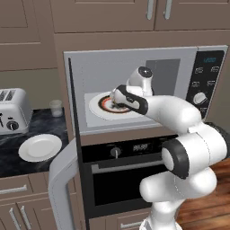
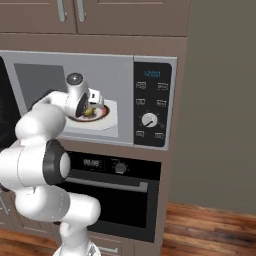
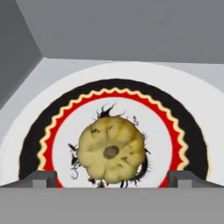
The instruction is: Pick the squash from the microwave and place it on plate located on the counter.
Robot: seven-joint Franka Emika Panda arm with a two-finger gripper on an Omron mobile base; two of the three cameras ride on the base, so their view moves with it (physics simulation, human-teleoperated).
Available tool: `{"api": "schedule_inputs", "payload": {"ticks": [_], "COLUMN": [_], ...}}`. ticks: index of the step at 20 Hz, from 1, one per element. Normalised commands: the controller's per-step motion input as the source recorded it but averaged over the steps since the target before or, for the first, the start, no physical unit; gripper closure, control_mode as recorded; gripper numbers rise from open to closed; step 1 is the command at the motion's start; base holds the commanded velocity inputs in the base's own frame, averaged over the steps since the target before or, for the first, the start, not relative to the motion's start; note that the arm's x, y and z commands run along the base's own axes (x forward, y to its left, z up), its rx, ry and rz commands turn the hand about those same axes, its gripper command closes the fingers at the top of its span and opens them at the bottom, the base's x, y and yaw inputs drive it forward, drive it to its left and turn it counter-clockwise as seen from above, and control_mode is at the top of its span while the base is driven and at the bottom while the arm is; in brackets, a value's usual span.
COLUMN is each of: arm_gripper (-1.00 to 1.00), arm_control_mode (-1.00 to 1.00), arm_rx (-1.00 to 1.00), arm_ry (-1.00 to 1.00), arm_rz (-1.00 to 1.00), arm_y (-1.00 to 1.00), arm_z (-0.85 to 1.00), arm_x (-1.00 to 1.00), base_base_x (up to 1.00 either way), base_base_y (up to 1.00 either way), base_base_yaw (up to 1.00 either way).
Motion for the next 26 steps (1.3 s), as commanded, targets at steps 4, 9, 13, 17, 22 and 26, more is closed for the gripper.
{"api": "schedule_inputs", "payload": {"ticks": [4,9,13,17,22,26], "arm_gripper": [-1.0,-1.0,-1.0,-1.0,1.0,1.0], "arm_control_mode": [-1.0,-1.0,-1.0,-1.0,-1.0,-1.0], "arm_rx": [-0.02,-0.04,-0.03,0.0,0.0,0.0], "arm_ry": [0.0,0.0,0.0,0.0,0.0,0.0], "arm_rz": [0.0,0.0,0.0,0.0,0.0,0.0], "arm_y": [0.07,0.12,0.13,0.07,0.0,0.0], "arm_z": [-0.31,-0.46,-0.29,-0.16,0.0,0.0], "arm_x": [0.26,0.2,0.34,0.36,0.06,0.0], "base_base_x": [0.0,0.0,0.0,0.0,0.0,0.0], "base_base_y": [0.0,0.0,0.0,0.0,0.0,0.0], "base_base_yaw": [0.0,0.0,0.0,0.0,0.0,0.0]}}
